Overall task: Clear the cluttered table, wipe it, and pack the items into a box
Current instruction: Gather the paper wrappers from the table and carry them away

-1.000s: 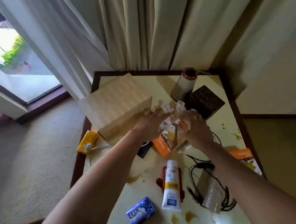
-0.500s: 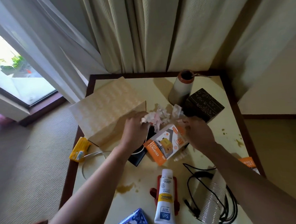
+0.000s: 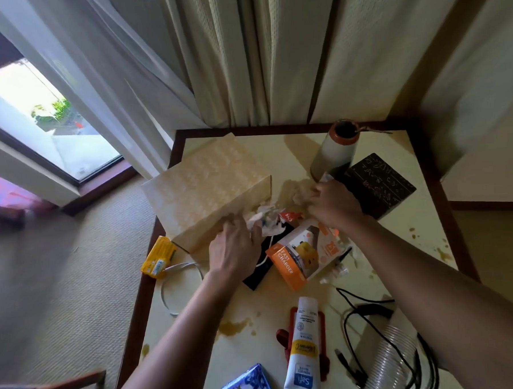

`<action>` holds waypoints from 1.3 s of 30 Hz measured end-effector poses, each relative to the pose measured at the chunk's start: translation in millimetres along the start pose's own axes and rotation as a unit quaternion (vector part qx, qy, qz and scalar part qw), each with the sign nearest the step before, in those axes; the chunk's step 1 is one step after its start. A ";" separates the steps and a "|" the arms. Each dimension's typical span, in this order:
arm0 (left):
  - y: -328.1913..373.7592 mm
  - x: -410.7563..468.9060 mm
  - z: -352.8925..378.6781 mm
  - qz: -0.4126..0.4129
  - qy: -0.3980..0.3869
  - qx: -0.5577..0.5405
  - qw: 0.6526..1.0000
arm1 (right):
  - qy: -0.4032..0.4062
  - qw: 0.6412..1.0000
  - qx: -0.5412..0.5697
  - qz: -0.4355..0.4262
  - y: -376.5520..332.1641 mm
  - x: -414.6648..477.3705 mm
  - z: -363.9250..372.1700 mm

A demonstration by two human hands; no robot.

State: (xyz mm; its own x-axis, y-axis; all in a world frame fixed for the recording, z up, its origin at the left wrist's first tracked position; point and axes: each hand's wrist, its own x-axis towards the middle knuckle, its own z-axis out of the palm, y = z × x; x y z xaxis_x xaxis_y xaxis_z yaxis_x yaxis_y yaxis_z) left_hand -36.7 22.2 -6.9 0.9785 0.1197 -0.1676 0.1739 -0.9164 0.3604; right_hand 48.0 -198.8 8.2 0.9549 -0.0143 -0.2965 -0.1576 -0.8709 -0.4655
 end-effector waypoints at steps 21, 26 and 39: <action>-0.2 5.3 12.5 0.003 0.007 -0.102 0.995 | 0.100 0.989 0.066 -0.081 38.0 -28.1 -20.4; 16.0 6.0 0.0 0.053 0.042 -0.133 0.989 | 0.051 0.995 -0.002 -0.088 71.4 -54.0 -7.5; 45.3 54.3 14.6 0.218 -0.083 0.098 0.967 | -0.023 0.999 0.035 -0.027 79.8 -65.2 14.7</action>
State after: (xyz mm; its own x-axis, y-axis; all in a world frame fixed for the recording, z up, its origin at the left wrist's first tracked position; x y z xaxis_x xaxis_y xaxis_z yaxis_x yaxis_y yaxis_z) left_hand 22.8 -18.5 -13.1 0.9203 -0.3424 -0.1891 -0.2917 -0.9228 0.2516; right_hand -30.5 -260.2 -21.8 0.9501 0.0567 -0.3068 -0.1243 -0.8331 -0.5389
